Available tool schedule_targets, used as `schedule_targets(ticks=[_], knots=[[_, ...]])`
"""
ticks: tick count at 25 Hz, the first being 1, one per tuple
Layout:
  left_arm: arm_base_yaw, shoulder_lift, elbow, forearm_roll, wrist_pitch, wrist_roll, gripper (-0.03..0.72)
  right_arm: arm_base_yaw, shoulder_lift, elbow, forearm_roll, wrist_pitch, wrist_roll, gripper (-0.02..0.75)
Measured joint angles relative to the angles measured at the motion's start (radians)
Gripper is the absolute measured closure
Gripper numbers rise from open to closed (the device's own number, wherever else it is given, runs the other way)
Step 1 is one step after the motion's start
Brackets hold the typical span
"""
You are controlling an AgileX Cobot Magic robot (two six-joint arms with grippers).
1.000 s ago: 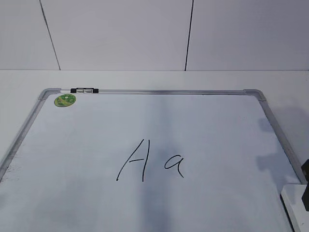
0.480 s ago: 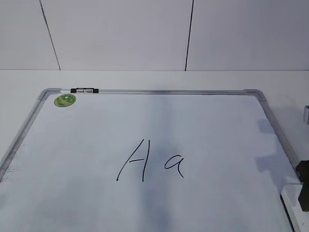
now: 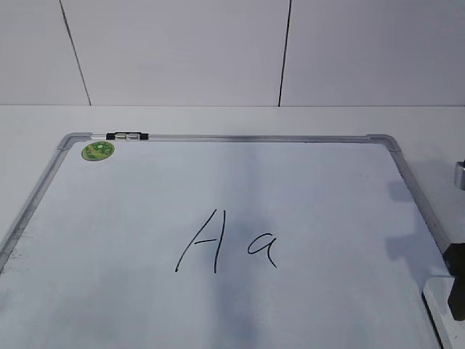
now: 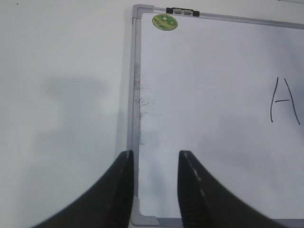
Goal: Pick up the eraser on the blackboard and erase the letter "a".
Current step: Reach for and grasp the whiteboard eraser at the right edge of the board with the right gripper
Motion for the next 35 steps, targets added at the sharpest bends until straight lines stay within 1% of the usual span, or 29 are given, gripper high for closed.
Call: schedule_targets(ticks=[3,6,9,20,35], knots=[[0.0,0.0,0.0,0.0,0.0,0.0,0.448,0.0,0.012,0.0,0.015,0.0,-0.002,0.2],[0.0,0.0,0.0,0.0,0.0,0.0,0.447,0.0,0.03,0.0,0.023,0.01,-0.018,0.118],[0.0,0.0,0.0,0.0,0.0,0.0,0.447,0.0,0.044,0.0,0.025,0.012,-0.032,0.072],[0.0,0.0,0.0,-0.001,0.0,0.0,0.447,0.0,0.083,0.0,0.033,0.008,-0.038,0.061],[0.0,0.0,0.0,-0.004,0.0,0.0,0.447,0.0,0.129,0.0,0.011,-0.052,-0.005,0.06]])
